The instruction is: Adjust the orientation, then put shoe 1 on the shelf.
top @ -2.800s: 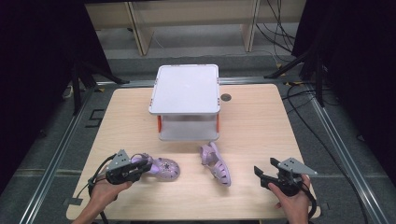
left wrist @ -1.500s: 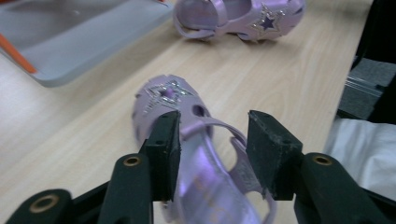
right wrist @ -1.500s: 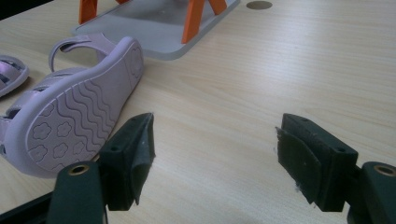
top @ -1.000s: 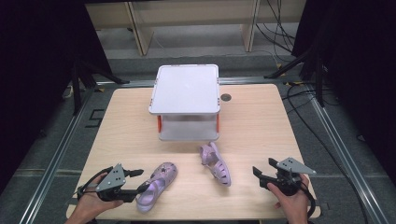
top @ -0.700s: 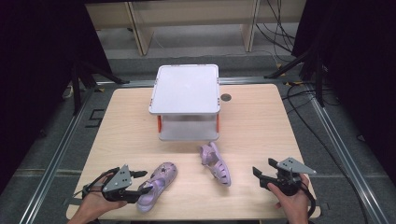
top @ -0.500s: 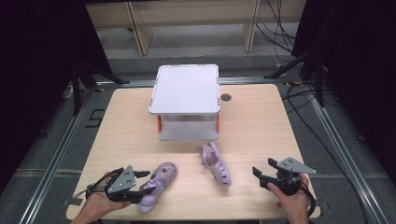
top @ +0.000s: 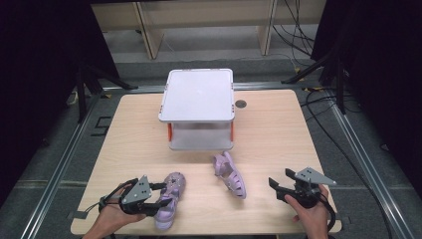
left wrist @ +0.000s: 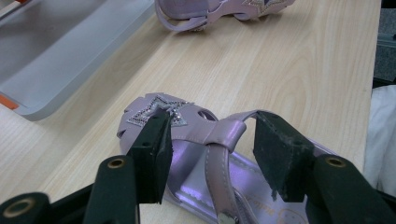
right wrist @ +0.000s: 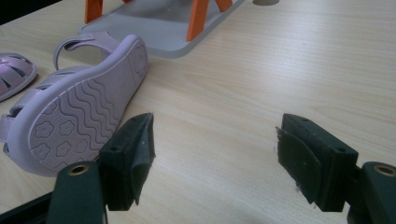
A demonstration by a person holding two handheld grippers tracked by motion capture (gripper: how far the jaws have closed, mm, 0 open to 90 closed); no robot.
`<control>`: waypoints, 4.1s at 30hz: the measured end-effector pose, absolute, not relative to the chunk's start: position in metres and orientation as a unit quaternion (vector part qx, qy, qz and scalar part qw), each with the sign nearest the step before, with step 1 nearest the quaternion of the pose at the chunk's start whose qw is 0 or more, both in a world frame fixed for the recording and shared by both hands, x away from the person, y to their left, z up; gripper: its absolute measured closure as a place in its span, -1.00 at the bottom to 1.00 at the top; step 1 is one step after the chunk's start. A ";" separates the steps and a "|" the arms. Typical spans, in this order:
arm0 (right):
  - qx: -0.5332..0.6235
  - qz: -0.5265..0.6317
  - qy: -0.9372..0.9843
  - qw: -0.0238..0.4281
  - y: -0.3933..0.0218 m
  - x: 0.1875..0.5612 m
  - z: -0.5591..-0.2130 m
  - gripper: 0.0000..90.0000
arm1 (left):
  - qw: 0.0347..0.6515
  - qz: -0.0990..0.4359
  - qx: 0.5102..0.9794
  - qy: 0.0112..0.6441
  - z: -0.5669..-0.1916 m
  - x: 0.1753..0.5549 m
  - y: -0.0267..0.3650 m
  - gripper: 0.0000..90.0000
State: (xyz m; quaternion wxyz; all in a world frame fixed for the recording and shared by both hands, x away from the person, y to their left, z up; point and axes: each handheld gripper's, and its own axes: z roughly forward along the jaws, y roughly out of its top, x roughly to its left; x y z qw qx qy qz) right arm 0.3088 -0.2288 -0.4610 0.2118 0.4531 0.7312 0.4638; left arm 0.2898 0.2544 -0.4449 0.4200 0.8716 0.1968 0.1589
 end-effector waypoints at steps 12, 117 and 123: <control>0.452 0.463 0.733 0.208 -0.227 0.310 -0.461 -0.38 | 0.392 0.174 0.885 0.182 -0.450 0.288 0.252 0.21; 0.462 0.485 0.723 0.168 -0.225 0.315 -0.460 -0.39 | 0.318 0.304 0.873 0.212 -0.270 0.565 0.191 0.84; 0.453 0.487 0.725 0.182 -0.226 0.317 -0.461 -0.39 | 0.318 0.292 0.877 0.212 -0.274 0.557 0.188 0.75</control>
